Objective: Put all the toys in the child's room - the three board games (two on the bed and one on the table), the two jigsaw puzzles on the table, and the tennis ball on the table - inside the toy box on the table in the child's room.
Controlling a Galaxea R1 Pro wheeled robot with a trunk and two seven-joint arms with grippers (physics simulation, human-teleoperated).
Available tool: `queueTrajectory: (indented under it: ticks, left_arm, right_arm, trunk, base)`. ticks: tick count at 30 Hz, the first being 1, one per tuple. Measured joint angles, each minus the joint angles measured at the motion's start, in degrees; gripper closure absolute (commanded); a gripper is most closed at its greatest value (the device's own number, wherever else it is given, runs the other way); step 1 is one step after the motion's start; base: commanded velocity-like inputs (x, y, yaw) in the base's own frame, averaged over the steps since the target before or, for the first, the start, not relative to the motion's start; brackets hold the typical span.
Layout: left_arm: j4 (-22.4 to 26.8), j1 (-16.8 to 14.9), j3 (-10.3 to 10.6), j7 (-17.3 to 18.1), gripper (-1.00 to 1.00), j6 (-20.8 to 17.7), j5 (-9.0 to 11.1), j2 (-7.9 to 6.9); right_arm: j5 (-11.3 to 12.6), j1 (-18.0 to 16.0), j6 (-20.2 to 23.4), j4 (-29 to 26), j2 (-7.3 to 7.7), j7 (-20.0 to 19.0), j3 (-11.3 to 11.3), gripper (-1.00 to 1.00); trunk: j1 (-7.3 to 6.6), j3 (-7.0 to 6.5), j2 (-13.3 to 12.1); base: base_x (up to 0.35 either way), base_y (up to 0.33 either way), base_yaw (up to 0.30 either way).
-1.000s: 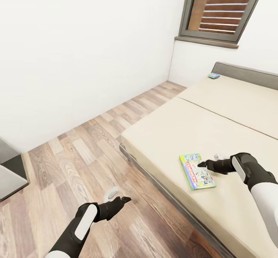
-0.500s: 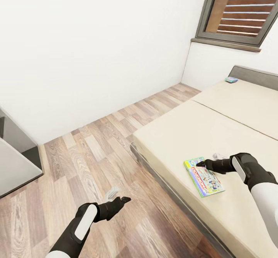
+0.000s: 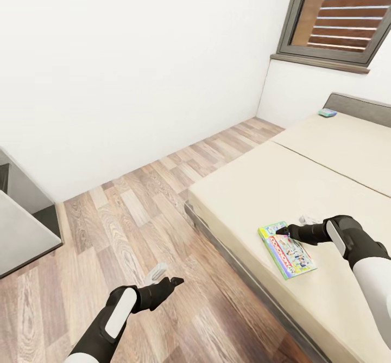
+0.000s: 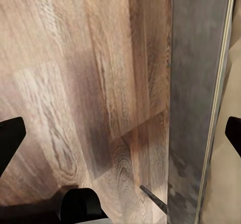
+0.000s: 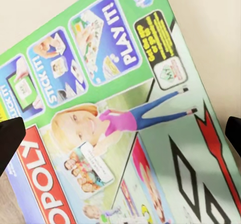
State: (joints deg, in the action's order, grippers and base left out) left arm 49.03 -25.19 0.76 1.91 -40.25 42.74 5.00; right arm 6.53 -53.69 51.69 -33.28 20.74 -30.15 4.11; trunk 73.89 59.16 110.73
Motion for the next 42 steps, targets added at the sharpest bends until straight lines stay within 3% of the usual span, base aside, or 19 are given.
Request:
queueTrajectory:
  ticks: [15, 42]
  left_arm:
    - [-0.3, 0.14, 0.05, 0.04, -1.0, 2.52, -0.08, 0.0]
    - [-0.37, 0.16, 0.08, 0.05, -1.0, 2.93, -0.09, 0.01]
  right_arm:
    - [0.0, 0.0, 0.0, -0.05, 0.03, -0.02, 0.0, -1.0]
    - [-0.05, -0.07, 0.0, -0.07, 0.11, -0.02, 0.0, -1.0]
  trunk:
    - [0.01, -0.01, 0.0]
    - [0.0, -0.01, 0.0]
  base:
    - [-0.008, 0.0, 0.003]
    - [-0.027, 0.0, 0.0]
